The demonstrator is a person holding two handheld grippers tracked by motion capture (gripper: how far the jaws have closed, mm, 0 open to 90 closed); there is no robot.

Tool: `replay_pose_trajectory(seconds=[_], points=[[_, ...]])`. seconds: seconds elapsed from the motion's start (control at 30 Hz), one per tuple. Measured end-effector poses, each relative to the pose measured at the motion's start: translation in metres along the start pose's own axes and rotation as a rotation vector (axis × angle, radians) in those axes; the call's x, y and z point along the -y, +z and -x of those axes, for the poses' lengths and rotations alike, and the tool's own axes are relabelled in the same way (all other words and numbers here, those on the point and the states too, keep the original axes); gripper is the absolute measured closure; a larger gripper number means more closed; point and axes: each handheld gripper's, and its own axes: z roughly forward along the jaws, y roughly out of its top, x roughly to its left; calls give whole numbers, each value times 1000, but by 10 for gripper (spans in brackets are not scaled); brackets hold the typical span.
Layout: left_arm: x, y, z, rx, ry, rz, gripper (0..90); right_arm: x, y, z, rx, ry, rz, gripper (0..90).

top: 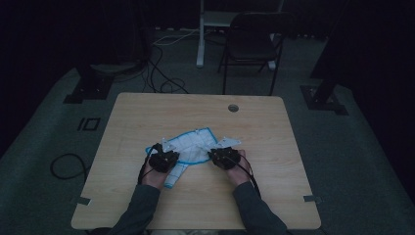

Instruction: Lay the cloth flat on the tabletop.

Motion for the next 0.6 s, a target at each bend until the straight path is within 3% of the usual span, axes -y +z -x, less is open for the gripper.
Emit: replay_pose_trajectory(seconds=[0.17, 0.3, 0.4, 0.6], points=[[2, 3, -2, 0, -8, -7, 868, -1, -7, 8, 68, 59, 46, 748], [2, 2, -3, -1, -11, -8, 863, -3, -12, 9, 90, 59, 73, 708], [1, 1, -4, -4, -6, -9, 854, -5, -18, 9, 82, 66, 107, 710], [-4, -11, -8, -12, -17, 35, 789, -5, -14, 4, 37, 31, 85, 796]])
